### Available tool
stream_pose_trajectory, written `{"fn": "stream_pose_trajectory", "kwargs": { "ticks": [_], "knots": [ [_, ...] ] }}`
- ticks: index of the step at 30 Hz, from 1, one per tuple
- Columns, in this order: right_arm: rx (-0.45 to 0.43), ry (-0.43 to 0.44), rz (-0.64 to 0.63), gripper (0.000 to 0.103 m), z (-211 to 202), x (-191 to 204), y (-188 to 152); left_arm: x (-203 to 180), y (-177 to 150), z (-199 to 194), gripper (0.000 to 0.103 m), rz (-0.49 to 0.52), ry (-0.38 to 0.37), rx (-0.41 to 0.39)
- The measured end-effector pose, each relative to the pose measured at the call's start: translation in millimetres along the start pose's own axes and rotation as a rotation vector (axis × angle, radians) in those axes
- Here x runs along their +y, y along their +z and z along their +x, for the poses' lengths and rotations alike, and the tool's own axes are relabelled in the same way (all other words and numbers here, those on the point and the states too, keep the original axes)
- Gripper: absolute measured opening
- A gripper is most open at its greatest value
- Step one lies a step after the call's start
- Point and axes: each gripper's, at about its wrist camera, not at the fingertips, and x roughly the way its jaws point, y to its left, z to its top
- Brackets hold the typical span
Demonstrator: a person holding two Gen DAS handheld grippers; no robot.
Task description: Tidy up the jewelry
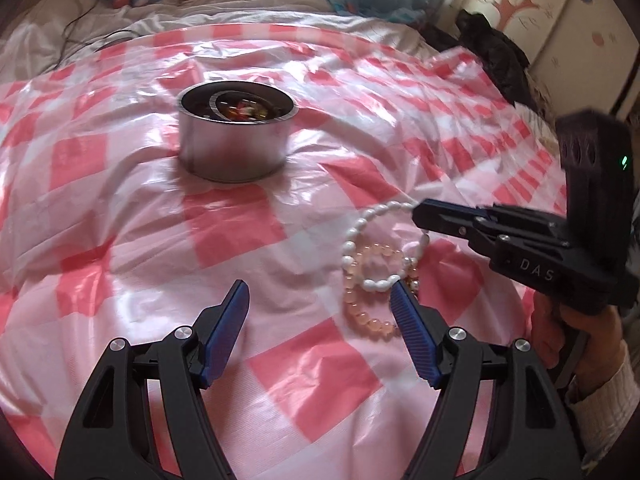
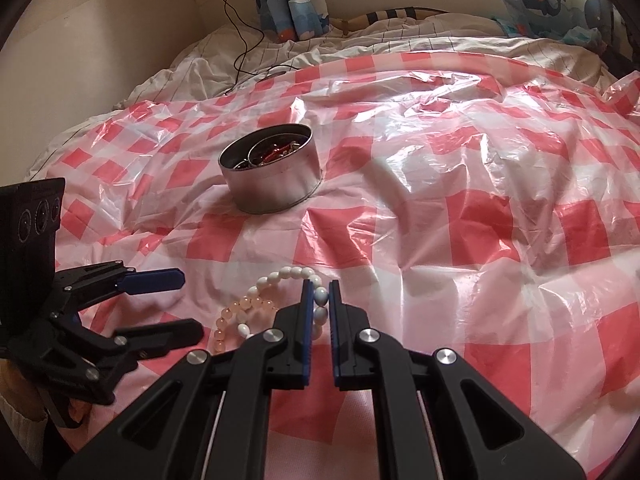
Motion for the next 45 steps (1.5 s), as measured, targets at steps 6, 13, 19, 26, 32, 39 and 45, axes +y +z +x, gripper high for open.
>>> {"fn": "stream_pose_trajectory", "kwargs": {
  "ticks": [6,13,19,26,32,39,45],
  "knots": [
    [0.003,-0.007,0.009,0.008,1.8,-1.1,-0.9,-18.1,1.0,16.5,0.069,0.068,0.009,0.022],
    [0.033,-0.006,0.028,0.008,9.2,-6.1,-1.9,-19.4,-0.6,19.3,0.033,0.076,0.010,0.035],
    [0.083,0.007,0.025,0.026,23.6,-3.1,-5.8,-22.6,-2.1,20.4,0.009,0.106,0.017,0.046],
    [0.059,-0.018,-0.016,0.008,20.3,3.3,-5.8,-18.3,-1.6,14.6,0.007,0.103,0.041,0.040],
    [-0.015,-0.015,0.019,0.008,7.0,-3.1,0.8,-12.4,1.2,3.5,0.007,0.095,0.058,0.019],
    [-0.090,-0.016,0.052,0.008,-6.8,-11.1,9.8,7.5,8.8,-18.6,0.007,0.051,0.076,-0.029],
    [-0.183,0.028,0.009,0.008,-24.6,0.4,18.4,8.6,18.4,-32.3,0.007,0.064,0.094,-0.060]
  ]
}}
